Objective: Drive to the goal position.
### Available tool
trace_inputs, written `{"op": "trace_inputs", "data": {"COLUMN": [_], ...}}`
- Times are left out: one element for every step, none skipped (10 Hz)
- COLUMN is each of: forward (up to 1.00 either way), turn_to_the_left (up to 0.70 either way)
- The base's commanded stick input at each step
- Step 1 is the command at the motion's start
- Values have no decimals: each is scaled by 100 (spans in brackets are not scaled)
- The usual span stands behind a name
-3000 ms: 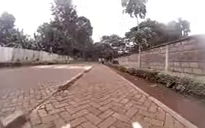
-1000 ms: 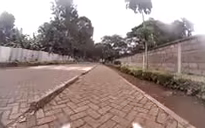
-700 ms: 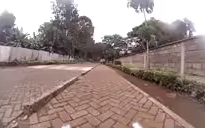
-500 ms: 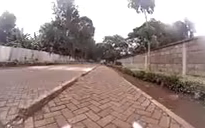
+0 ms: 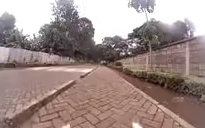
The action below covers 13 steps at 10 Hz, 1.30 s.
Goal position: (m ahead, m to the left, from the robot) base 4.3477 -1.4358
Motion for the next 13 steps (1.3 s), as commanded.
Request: {"op": "trace_inputs", "data": {"forward": [50, 50, 50, 50, 50, 50, 50, 50, 50, 50, 50, 50, 50], "turn_to_the_left": [0, 0, 0, 0, 0, 0, 0, 0, 0, 0, 0, 0, 0]}}
